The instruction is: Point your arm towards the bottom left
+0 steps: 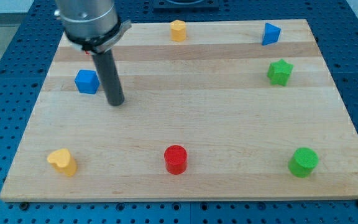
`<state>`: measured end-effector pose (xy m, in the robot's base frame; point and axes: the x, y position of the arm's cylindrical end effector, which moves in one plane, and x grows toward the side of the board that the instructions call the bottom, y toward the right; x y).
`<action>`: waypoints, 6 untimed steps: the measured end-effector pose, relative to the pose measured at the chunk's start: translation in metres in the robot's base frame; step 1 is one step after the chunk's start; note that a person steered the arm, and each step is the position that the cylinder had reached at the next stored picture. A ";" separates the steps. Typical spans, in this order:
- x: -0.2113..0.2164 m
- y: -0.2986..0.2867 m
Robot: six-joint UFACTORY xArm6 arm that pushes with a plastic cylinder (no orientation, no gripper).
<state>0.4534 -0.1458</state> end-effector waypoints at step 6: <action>0.165 -0.055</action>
